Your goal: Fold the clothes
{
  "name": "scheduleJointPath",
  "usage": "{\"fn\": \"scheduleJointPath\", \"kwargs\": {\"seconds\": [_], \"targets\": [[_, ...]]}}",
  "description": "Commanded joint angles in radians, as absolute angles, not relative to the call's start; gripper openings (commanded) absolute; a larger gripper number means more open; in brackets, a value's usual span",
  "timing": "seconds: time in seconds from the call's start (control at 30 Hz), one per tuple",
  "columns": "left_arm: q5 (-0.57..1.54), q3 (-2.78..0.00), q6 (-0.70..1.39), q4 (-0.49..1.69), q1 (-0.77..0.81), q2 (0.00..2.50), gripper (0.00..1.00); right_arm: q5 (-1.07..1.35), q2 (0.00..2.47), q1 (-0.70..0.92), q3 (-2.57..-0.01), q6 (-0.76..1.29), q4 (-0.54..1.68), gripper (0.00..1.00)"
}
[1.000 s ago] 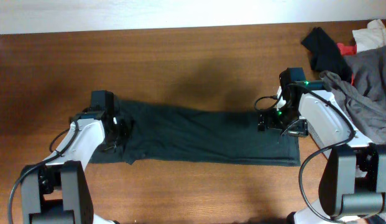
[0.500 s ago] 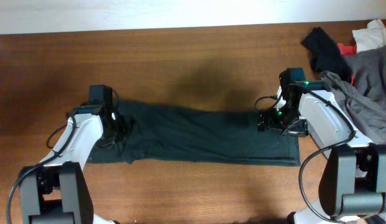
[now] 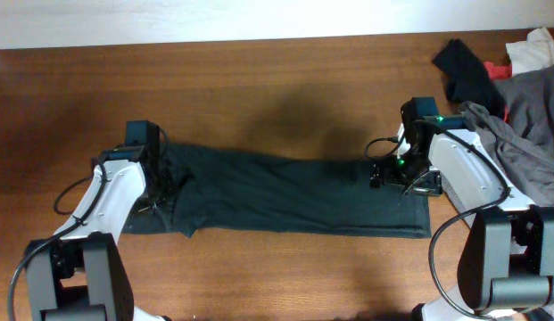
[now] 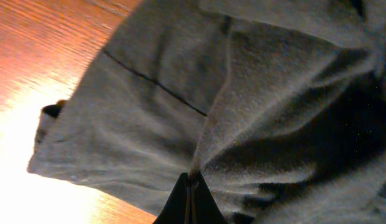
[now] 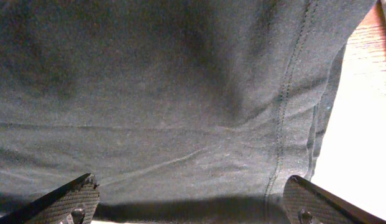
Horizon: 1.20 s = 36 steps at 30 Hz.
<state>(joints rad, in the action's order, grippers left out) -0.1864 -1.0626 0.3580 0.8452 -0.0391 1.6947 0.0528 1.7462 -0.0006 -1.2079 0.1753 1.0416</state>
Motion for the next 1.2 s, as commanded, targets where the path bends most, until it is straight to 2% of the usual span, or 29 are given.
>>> {"fn": "scheduleJointPath", "kwargs": {"seconds": [0.0, 0.3, 0.57, 0.77, 0.83, 1.03, 1.17], "targets": [[-0.233, -1.082, 0.355, 0.846, -0.062, 1.701, 0.01, 0.052, 1.734, -0.001, -1.216, 0.172, 1.039, 0.99], [-0.259, -1.088, 0.354, 0.843, -0.127, 1.701, 0.03, 0.052, 1.734, -0.001, -1.216, 0.172, 1.039, 0.99], [-0.293, -1.093, 0.353, 0.837, -0.134, 1.701, 0.29, 0.052, 1.734, -0.001, -1.216, 0.172, 1.039, 0.99], [-0.292, -1.123, 0.353, 0.862, -0.134, 1.701, 0.36, 0.052, 1.734, -0.001, -1.216, 0.172, 1.039, 0.99], [-0.292, -1.149, 0.353, 0.903, -0.134, 1.701, 0.45, 0.052, 1.734, -0.001, -1.216, 0.172, 1.039, 0.99], [-0.171, -1.248, 0.344, 1.068, -0.134, 1.701, 0.47, 0.052, 1.734, -0.001, -1.216, 0.172, 1.039, 0.99], [-0.058, -1.24, 0.282, 1.105, -0.134, 1.702, 0.52, 0.052, 1.734, -0.001, -1.216, 0.172, 1.039, 0.99]]}}
